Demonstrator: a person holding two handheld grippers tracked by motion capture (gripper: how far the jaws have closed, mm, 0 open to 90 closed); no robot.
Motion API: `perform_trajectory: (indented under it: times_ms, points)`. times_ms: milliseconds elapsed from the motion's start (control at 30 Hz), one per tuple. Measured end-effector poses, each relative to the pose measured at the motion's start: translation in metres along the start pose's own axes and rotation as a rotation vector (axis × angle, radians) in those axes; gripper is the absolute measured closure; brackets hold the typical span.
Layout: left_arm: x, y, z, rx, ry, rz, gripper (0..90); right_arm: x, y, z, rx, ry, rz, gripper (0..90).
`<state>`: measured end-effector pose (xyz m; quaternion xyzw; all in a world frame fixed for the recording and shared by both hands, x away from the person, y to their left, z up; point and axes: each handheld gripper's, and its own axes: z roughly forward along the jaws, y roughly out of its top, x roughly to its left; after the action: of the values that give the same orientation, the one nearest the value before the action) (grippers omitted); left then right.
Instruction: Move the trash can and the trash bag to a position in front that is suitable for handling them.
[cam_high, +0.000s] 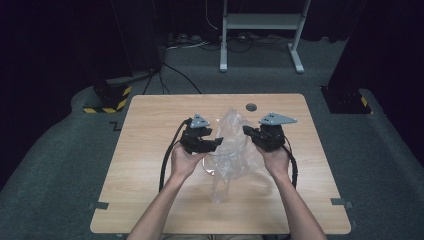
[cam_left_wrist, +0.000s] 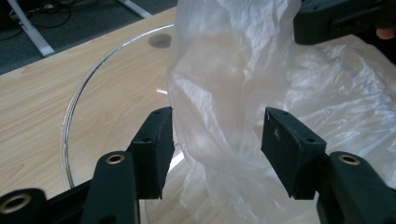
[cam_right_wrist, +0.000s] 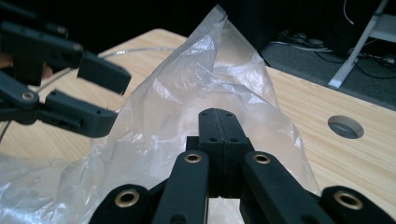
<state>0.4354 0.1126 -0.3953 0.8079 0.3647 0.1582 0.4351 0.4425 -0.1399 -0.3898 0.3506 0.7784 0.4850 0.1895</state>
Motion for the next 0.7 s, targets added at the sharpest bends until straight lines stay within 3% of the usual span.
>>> perform_trajectory:
  times_ms: [100,400,567,700]
  points:
    - [-0.001,0.0,0.0,-0.006,-0.012,0.005,42.0,0.007,0.003,0.003,0.019,0.003,-0.042,90.0]
    - [-0.007,0.002,-0.001,-0.031,-0.041,0.013,35.8,0.036,0.018,0.02,0.11,0.069,-0.163,90.0]
    - [-0.008,0.001,0.002,-0.006,-0.032,0.025,38.2,0.039,0.018,0.028,0.134,0.09,-0.152,89.8]
    - [-0.008,0.001,0.002,0.001,-0.009,0.028,40.4,0.036,0.018,0.023,0.111,0.089,-0.129,77.0]
